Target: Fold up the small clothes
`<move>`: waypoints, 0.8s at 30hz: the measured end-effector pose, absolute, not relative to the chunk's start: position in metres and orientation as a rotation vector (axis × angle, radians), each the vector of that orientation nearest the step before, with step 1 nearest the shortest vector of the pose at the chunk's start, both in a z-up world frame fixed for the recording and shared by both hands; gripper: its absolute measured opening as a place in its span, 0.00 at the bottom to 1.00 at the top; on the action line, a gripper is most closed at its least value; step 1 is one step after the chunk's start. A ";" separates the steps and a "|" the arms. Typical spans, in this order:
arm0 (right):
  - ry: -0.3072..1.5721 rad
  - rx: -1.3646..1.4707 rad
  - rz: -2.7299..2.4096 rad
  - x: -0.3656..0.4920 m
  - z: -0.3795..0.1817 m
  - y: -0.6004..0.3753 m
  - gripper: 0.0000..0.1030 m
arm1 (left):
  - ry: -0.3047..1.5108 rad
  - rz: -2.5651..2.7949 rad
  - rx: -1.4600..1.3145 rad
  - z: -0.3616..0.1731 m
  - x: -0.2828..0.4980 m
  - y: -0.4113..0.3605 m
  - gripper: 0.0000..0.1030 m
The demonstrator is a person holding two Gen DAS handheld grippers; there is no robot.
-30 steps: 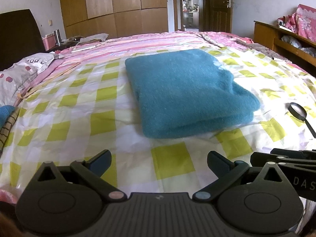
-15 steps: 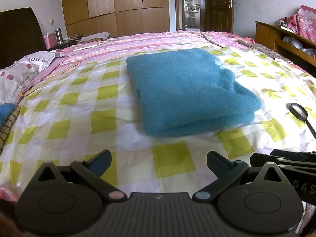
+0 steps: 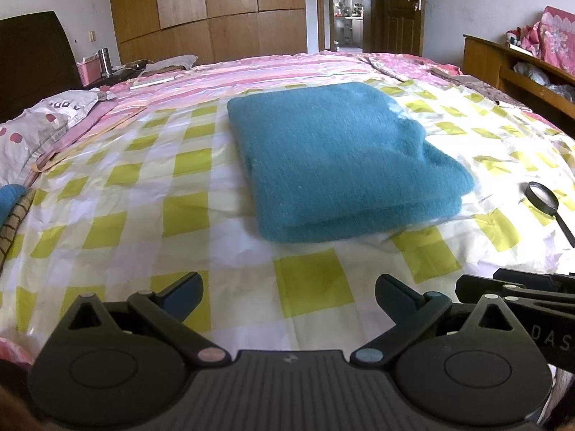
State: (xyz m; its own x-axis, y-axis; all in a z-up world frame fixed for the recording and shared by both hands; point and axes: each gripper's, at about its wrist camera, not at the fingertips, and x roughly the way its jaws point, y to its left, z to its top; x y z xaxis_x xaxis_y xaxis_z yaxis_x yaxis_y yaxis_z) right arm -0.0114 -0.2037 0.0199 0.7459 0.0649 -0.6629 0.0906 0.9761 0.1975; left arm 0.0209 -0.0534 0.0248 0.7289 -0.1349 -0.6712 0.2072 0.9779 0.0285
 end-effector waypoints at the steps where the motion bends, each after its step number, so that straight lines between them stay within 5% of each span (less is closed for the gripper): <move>1: 0.730 0.224 -0.014 -0.011 0.020 -0.204 0.36 | 0.730 -0.189 0.104 0.025 0.021 -0.053 1.00; 24: 0.732 0.223 -0.015 -0.012 0.017 -0.205 0.36 | 0.736 -0.202 0.098 0.023 0.019 -0.054 0.98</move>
State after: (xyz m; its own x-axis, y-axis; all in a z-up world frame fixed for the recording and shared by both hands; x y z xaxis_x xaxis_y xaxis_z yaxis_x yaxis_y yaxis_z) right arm -0.0120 -0.2048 0.0172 0.7446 0.0645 -0.6644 0.0911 0.9762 0.1969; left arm 0.0194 -0.0539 0.0226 0.7229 -0.1480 -0.6749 0.2168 0.9761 0.0182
